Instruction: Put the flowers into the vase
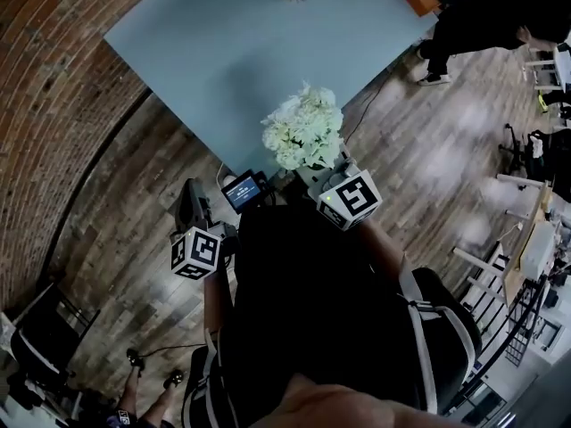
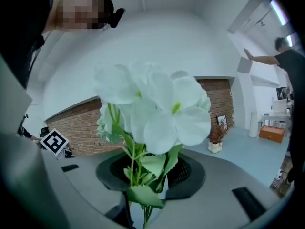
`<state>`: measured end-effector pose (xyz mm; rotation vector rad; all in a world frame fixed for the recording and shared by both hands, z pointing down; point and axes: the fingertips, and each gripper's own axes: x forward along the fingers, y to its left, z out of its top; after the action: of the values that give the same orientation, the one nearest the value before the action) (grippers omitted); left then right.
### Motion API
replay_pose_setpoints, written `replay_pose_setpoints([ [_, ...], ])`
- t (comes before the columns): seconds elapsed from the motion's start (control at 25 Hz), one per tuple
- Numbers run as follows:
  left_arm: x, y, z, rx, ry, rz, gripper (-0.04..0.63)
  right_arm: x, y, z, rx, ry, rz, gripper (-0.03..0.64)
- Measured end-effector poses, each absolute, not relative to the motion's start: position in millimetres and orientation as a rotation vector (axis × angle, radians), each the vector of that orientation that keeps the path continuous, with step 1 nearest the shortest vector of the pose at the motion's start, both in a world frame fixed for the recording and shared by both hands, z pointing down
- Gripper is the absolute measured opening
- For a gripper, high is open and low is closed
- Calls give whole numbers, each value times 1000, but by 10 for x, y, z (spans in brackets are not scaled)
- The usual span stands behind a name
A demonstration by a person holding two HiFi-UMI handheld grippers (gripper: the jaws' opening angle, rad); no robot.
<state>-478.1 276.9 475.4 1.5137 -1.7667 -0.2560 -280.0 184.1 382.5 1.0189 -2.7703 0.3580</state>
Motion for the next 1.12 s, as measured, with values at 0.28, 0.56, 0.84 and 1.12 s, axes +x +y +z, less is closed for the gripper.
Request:
replay_pose_setpoints([
  [0.28, -4014, 2474, 4455, 1623, -1757, -276, 37, -2247, 1833, 3724, 1037, -2879, 340, 161],
  [0.56, -2413, 2205, 4224, 1809, -1694, -108, 37, -1194, 1805, 3717, 999, -2908, 143, 161],
  [0.84, -1238, 1921, 4161, 1944, -1601, -1, 37, -206, 1801, 3723, 1083, -2912, 205, 161],
  [1.12, -778, 1689, 4076, 2021, -1552, 43, 37, 356, 1673, 3709, 1245, -2870, 246, 161],
])
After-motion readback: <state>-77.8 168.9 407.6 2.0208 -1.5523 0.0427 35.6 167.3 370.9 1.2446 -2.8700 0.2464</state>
